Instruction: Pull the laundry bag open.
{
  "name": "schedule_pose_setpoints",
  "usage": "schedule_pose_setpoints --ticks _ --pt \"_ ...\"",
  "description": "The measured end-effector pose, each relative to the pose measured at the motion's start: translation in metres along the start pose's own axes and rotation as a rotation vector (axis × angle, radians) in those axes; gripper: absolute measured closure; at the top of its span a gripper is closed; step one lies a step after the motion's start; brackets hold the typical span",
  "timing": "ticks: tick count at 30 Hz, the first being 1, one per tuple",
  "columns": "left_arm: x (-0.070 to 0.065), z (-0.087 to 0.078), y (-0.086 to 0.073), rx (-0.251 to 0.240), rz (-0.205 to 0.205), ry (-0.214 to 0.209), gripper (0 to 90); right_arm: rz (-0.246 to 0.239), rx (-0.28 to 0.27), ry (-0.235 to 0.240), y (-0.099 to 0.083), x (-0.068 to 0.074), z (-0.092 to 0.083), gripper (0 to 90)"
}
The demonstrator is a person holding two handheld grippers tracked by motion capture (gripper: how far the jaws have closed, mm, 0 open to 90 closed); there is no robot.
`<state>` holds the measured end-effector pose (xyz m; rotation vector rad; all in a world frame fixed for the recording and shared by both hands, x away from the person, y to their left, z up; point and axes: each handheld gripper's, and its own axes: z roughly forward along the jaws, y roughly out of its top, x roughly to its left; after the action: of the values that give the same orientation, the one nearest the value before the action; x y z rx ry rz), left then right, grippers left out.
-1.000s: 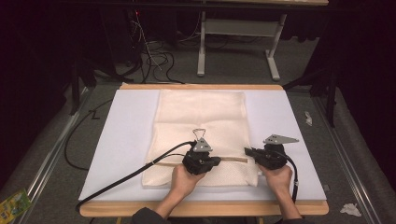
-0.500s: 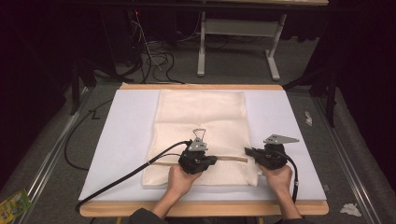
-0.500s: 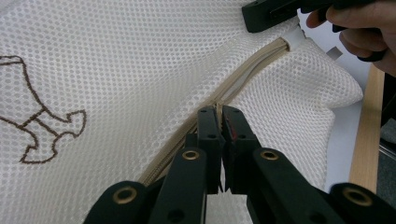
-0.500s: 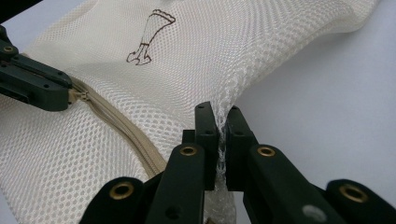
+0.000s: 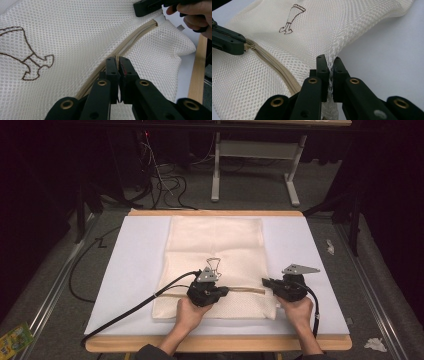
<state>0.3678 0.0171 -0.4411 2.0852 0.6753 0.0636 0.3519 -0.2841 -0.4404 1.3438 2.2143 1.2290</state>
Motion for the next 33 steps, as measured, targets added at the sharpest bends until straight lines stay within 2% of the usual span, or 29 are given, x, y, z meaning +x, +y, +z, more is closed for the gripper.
schedule_pose_setpoints --ticks 25,33 --pt "0.010 -0.016 -0.007 -0.036 -0.039 0.002 86.9 -0.005 -0.012 -0.003 -0.001 -0.001 0.001 88.2" --pt "0.009 -0.019 -0.008 -0.041 -0.032 0.007 86.9 -0.003 -0.013 -0.001 -0.001 -0.001 0.001 88.2"
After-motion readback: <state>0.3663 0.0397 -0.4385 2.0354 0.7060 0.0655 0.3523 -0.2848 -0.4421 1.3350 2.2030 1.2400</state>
